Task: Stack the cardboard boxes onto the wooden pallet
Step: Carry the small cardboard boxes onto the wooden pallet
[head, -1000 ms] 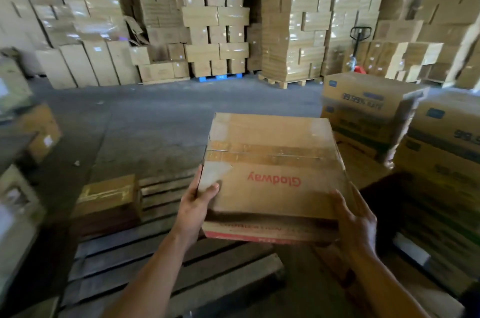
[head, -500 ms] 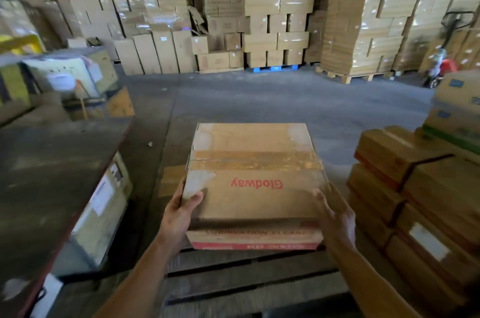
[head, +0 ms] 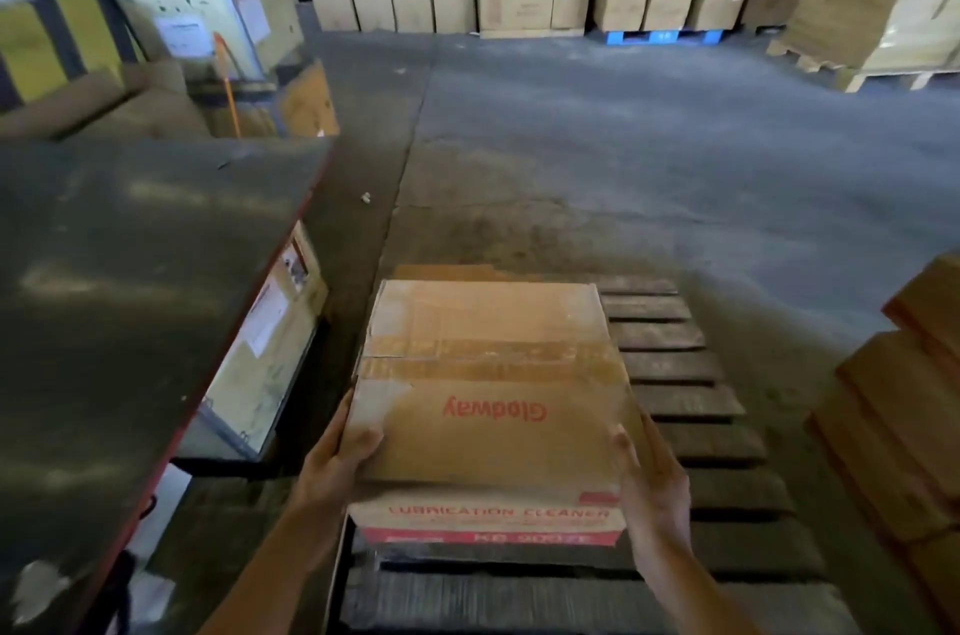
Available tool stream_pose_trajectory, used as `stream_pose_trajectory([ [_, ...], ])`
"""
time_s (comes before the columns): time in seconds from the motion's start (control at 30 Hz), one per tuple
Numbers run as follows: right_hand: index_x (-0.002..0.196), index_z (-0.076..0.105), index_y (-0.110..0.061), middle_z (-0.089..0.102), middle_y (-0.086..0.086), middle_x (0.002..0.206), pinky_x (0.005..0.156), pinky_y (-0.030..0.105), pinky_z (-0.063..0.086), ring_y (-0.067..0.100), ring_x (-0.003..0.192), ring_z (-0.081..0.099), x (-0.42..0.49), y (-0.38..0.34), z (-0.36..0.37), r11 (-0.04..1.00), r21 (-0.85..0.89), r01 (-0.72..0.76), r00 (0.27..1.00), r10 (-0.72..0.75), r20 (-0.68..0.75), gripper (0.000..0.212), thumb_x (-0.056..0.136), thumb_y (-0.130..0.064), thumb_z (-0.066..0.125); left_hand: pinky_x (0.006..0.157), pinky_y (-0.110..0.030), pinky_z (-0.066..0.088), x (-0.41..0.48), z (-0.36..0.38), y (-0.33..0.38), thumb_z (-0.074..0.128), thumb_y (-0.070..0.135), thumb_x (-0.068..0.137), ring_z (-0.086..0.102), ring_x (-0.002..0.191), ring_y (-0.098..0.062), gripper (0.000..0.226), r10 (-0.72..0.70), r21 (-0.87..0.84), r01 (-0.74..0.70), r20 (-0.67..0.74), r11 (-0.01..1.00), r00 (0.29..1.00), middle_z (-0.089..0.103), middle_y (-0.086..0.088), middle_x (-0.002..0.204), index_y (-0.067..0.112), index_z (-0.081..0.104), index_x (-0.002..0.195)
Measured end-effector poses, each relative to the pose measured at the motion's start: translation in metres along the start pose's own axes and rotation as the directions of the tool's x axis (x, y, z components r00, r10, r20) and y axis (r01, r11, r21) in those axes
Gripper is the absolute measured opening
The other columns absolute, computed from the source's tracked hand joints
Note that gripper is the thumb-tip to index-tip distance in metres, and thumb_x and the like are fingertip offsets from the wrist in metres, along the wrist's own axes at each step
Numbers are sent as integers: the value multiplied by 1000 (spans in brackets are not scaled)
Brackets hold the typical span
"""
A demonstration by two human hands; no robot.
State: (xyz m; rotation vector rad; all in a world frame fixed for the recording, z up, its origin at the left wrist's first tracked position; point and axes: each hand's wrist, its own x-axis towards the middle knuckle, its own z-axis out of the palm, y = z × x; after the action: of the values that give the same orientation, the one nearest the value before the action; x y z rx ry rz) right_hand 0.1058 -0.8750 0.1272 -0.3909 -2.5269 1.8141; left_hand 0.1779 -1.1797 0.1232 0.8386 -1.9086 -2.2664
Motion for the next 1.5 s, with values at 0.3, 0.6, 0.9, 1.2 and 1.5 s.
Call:
stream_pose_trajectory([
  [0.3, 125, 53, -62, 68, -19, 117, 94, 51, 52, 15, 105, 66, 91, 82, 146, 983, -93, -160, 968, 175, 181, 37, 88, -67, 54, 80, -52, 57, 145, -62, -82, 83, 47, 69, 69, 105, -27, 64, -169, -44, 167, -53, 985, 984, 68, 10, 121, 61, 54, 124],
  [0.6, 132, 58, -45, 66, -2, 114, 97, 49, 49, 26, 106, 62, 153, 221, 288, 935, -124, -333, 939, 340, 41, 70, 68, -73, 61, 97, -60, 47, 301, -130, -226, 71, 30, 77, 60, 116, -32, 65, -242, -72, 237, -81, 969, 967, 63, -2, 130, 49, 50, 135],
  [0.9, 145, 48, -31, 56, -6, 123, 75, 19, 42, 8, 96, 58, 180, 321, 363, 978, -144, -148, 988, 139, -68, 64, 88, -59, 56, 90, -43, 53, 393, -160, -327, 67, 30, 88, 65, 115, -20, 55, -64, -31, 66, 59, 997, 996, 66, 3, 129, 47, 51, 137],
  [1.2, 147, 41, -40, 43, -11, 125, 80, 28, 41, 14, 111, 48, 226, 344, 393, 981, -155, -119, 992, 113, -48, 59, 92, -57, 54, 84, -43, 57, 438, -157, -345, 65, 33, 88, 67, 111, -21, 57, -20, -33, 23, 97, 999, 995, 65, 2, 127, 48, 45, 140],
  [1.5, 149, 37, -43, 48, -4, 139, 88, 36, 47, 19, 115, 50, 225, 356, 391, 972, -189, -140, 990, 138, -21, 65, 89, -65, 51, 78, -34, 59, 434, -156, -355, 67, 30, 85, 68, 108, -21, 63, -13, -46, 17, 78, 999, 997, 68, 2, 122, 46, 44, 141],
])
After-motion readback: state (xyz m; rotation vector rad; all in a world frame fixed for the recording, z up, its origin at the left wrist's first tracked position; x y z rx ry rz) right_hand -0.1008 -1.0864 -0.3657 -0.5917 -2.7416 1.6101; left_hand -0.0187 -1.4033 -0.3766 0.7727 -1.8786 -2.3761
